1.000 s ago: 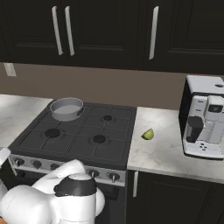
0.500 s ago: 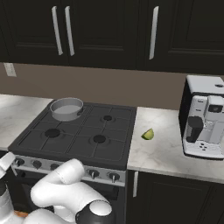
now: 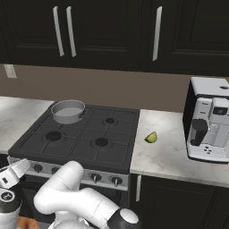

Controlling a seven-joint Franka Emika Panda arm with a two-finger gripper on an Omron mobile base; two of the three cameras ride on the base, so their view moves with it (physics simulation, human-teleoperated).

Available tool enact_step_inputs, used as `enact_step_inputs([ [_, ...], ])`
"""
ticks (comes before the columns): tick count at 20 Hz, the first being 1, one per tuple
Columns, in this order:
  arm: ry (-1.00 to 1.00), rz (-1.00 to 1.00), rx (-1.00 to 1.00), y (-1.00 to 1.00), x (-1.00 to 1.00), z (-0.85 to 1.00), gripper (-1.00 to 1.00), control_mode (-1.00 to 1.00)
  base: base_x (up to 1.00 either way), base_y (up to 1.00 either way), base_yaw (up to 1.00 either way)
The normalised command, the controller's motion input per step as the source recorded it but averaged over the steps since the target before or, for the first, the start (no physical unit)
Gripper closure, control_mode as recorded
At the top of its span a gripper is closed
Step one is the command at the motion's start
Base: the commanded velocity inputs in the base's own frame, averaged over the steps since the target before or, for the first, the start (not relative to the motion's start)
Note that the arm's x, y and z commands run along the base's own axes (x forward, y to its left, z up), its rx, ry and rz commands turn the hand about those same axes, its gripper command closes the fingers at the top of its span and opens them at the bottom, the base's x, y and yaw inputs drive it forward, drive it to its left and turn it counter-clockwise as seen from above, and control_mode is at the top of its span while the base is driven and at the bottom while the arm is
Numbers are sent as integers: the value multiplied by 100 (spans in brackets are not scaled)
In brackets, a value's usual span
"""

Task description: Turn on the burner for the pot on the stove. Wait thirty seconds for the pot to heat up. Then add the lemon wedge to the pot.

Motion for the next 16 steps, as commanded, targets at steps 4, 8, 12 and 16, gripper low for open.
enact_step_inputs([
  [4,43,-7,12,-33,0,77,-100,-100,0,0,0],
  [8,44,-8,6,-23,0,78,-100,-100,0,0,0],
  [12,36,-7,1,-20,-1,51,-100,-100,0,0,0],
  [16,28,-5,0,-19,-11,23,-100,-100,0,0,0],
])
